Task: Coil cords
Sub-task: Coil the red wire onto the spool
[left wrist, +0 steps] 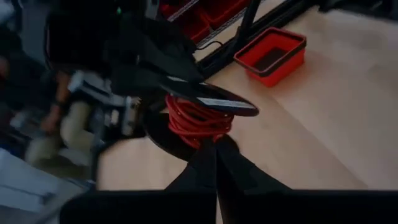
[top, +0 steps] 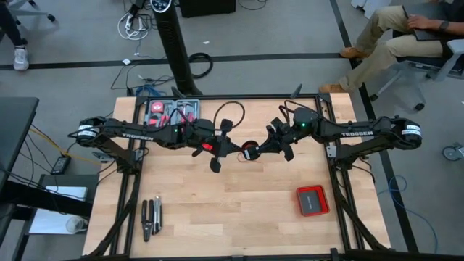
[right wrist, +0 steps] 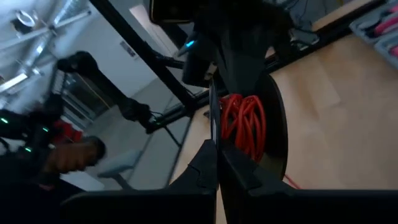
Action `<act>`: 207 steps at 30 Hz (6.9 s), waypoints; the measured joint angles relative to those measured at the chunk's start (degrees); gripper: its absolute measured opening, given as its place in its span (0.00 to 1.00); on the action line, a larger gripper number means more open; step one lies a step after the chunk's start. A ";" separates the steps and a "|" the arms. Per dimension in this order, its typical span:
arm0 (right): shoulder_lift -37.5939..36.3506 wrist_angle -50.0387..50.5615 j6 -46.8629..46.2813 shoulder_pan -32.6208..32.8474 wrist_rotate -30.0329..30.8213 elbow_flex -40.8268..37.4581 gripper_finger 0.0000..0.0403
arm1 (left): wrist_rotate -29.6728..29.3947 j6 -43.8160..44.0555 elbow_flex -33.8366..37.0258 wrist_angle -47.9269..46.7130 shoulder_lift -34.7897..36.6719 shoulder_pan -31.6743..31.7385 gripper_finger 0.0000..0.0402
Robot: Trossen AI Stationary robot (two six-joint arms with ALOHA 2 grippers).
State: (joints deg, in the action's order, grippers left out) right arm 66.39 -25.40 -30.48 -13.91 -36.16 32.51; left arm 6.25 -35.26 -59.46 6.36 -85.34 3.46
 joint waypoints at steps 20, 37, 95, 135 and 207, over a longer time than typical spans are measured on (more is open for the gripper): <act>0.04 -3.37 -13.42 0.00 -6.00 -0.04 0.00 | -10.19 -20.18 -0.13 6.28 -0.02 -1.81 0.00; 0.04 -3.61 -17.83 0.32 -10.09 -0.04 0.00 | -14.83 -18.02 -0.11 5.09 -0.02 -2.40 0.00; 0.04 -11.47 -24.45 3.22 -6.50 -0.02 0.00 | -8.31 1.89 4.48 7.15 -1.86 -7.64 0.13; 0.07 -8.96 -19.36 1.77 -2.03 0.00 0.00 | -10.37 53.85 6.36 24.89 -8.66 -7.53 0.19; 0.04 0.22 -20.00 2.24 -14.03 -0.02 0.00 | -3.60 6.73 3.78 29.68 -7.06 -0.93 0.09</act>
State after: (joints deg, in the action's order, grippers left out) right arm 66.43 -25.18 -50.49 -11.67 -50.19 32.49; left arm 2.64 -28.54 -55.68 36.04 -92.40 2.52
